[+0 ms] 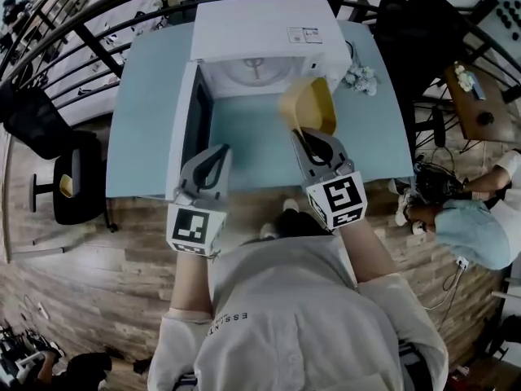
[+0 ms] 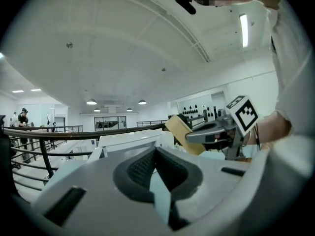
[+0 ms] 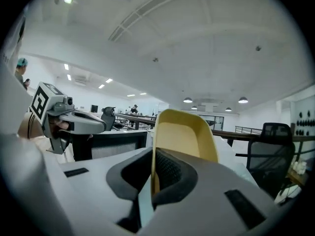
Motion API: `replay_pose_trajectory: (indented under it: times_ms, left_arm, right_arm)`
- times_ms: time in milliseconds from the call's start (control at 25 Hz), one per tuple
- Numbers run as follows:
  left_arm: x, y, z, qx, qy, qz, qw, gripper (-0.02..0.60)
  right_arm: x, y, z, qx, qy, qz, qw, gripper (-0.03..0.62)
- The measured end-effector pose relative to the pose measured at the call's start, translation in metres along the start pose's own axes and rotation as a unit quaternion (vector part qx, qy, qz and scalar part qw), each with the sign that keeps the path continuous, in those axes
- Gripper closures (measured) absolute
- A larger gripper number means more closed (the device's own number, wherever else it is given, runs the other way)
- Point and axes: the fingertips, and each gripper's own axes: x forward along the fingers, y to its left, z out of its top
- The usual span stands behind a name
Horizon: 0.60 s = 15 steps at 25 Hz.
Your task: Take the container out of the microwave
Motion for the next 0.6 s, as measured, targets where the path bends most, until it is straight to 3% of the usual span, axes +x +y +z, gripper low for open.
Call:
replay_pose_trajectory:
  times_ms: [360, 600]
  left_arm:
    - [0.004, 0.005, 0.016, 0.0, -0.014, -0.01, 0.9998, 0.588]
    - [0.006, 0.007, 0.018, -0.004, -0.017, -0.014, 0.9998, 0.588]
  right_arm:
    - [-0.027, -0.015, 0.02, -0.005, -0.057, -0.06, 0.997, 0.572]
    - [-0.026, -0.019, 0.023, -0.003, -0.06, -0.069, 0.996, 0.572]
